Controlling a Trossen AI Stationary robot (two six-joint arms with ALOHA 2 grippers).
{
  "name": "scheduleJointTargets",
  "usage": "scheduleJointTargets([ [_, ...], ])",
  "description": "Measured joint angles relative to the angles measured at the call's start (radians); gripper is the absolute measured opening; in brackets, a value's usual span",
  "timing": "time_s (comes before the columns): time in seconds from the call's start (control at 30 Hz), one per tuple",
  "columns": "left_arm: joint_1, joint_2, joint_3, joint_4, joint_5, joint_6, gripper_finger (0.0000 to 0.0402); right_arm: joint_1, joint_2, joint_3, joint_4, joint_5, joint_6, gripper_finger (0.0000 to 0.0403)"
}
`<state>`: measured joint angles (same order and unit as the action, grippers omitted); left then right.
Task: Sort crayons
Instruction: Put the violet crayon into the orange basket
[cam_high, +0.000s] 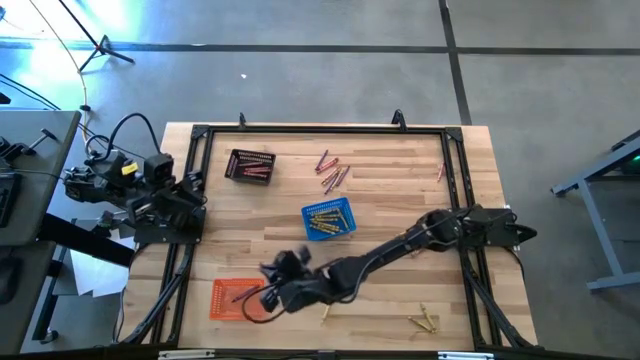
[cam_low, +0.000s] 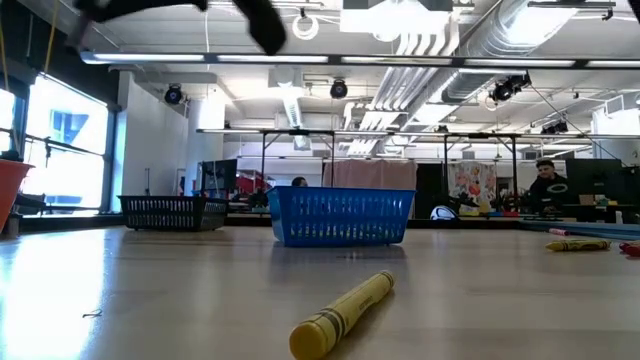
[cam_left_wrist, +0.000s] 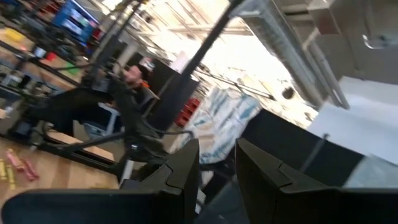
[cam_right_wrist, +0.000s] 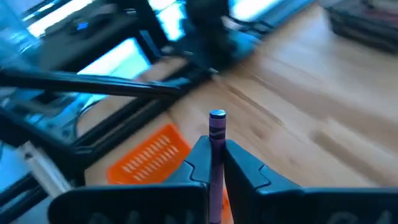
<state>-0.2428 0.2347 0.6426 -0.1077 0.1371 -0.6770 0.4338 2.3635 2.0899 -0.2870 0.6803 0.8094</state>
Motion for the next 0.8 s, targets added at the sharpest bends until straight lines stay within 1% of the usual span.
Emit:
scheduleJointTargets([
  [0.07,0.0,0.0,0.0,0.0,0.017,0.0,0.009,-0.019,0.014,0.0,0.102,-0.065,-0.107,0.0012],
  [0.17,0.0,0.0,0.0,0.0,0.018,0.0,0.009,-0.045,0.037,0.0,0.209,-0.2,-0.181,0.0012],
  [0.3,0.0,0.0,0.0,-0.001,0.018,0.0,0.009,-0.073,0.081,0.0,0.305,-0.414,-0.189,0.0012],
  [0.4,0.0,0.0,0.0,-0.001,0.018,0.0,0.009,-0.081,0.116,0.0,0.319,-0.51,-0.189,0.0012],
  [0.67,0.0,0.0,0.0,-0.005,0.018,0.0,0.009,-0.093,0.175,0.0,0.373,-0.526,-0.178,0.0012],
  [0.8,0.0,0.0,0.0,-0.009,0.018,0.001,0.009,-0.098,0.175,0.0,0.376,-0.495,-0.144,0.0012],
])
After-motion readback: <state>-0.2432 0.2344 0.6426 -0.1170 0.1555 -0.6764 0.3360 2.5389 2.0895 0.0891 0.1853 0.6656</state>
